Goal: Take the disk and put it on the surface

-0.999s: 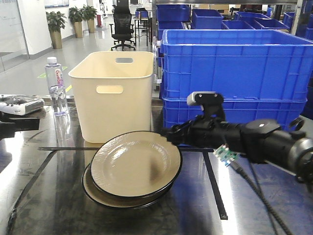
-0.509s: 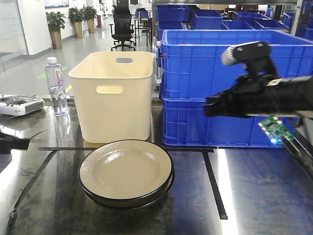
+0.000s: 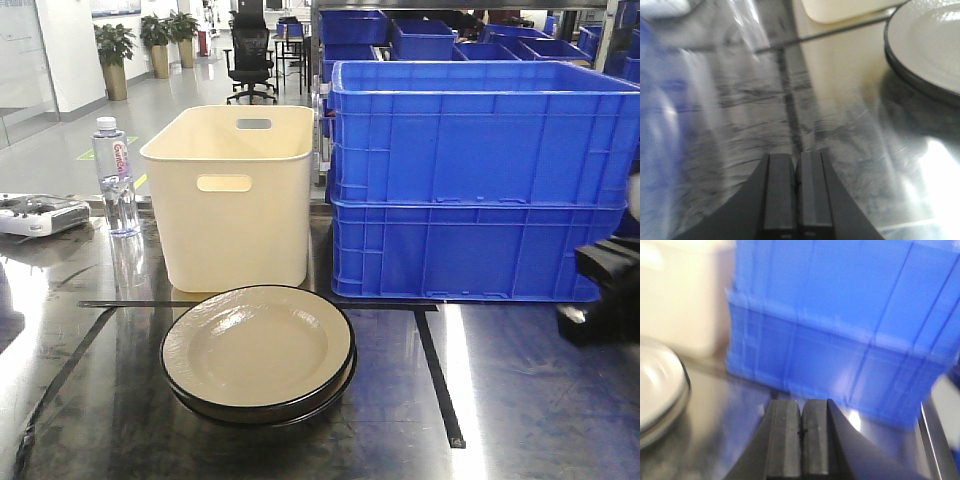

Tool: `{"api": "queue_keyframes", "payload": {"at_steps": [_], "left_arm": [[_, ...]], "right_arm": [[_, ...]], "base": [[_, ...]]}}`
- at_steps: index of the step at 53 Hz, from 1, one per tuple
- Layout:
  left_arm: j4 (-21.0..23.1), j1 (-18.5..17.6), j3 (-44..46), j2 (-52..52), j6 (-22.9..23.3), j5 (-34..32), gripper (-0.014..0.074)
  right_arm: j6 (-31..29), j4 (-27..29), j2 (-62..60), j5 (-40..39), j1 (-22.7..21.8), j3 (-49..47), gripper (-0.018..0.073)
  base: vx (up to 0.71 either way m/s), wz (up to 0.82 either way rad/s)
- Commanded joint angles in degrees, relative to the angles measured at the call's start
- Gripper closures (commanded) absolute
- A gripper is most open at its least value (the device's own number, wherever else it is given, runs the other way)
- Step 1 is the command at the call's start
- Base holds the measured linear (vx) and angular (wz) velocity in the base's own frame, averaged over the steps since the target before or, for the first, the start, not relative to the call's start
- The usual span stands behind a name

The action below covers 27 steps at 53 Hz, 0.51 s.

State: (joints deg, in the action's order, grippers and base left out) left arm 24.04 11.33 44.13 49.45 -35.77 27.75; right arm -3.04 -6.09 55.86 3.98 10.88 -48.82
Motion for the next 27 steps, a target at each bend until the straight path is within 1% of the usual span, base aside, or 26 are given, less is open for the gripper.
{"api": "queue_keyframes", "payload": {"at_steps": [1, 4, 6, 8, 10, 14, 15, 18, 22, 27], "left_arm": [[6.2, 0.1, -6.8, -8.5, -3.1, -10.6, 0.0598], [11.2, 0.1, -10.7, -12.3, -5.7, -11.9, 0.0598], [15.5, 0.1, -12.5, -15.2, -7.9, -12.0, 0.0598], [19.9, 0.1, -14.3, -17.8, -11.3, -11.9, 0.0598], [23.4, 0.1, -15.5, -19.6, -14.5, -11.6, 0.0598], [29.3, 0.1, -16.9, -22.5, -21.6, -10.6, 0.0598], [30.5, 0.1, -16.9, -23.0, -22.5, -10.4, 0.0598], [32.8, 0.1, -17.3, -23.7, -25.1, -10.0, 0.0598], [35.0, 0.1, -17.3, -23.8, -25.4, -9.2, 0.0598], [35.0, 0.1, -17.3, -23.8, -25.4, -8.1, 0.0598]], "right_arm": [[1.1, -0.7, -4.9, -18.8, -0.2, 7.8, 0.0568], [2.0, -0.4, -6.1, -23.5, -0.2, 11.7, 0.0568], [2.7, -0.1, -6.3, -26.4, -0.2, 14.2, 0.0568], [3.6, -0.1, -6.3, -28.0, -0.2, 15.6, 0.0568], [4.6, -0.1, -6.1, -29.3, -0.2, 16.7, 0.0568], [5.8, -0.1, -5.5, -31.5, -0.2, 17.6, 0.0568], [6.0, -0.1, -5.4, -31.5, -0.2, 17.6, 0.0568], [6.1, -0.1, -5.1, -32.2, -0.2, 17.6, 0.0568], [6.1, -0.1, -4.9, -32.2, -0.2, 17.6, 0.0568], [6.1, -0.1, -4.9, -32.1, -0.2, 17.6, 0.0568]], "base": [[0.0, 0.0], [0.0, 0.0], [0.0, 0.0], [0.0, 0.0], [0.0, 0.0], [0.0, 0.0], [0.0, 0.0], [0.0, 0.0], [0.0, 0.0], [0.0, 0.0]]}}
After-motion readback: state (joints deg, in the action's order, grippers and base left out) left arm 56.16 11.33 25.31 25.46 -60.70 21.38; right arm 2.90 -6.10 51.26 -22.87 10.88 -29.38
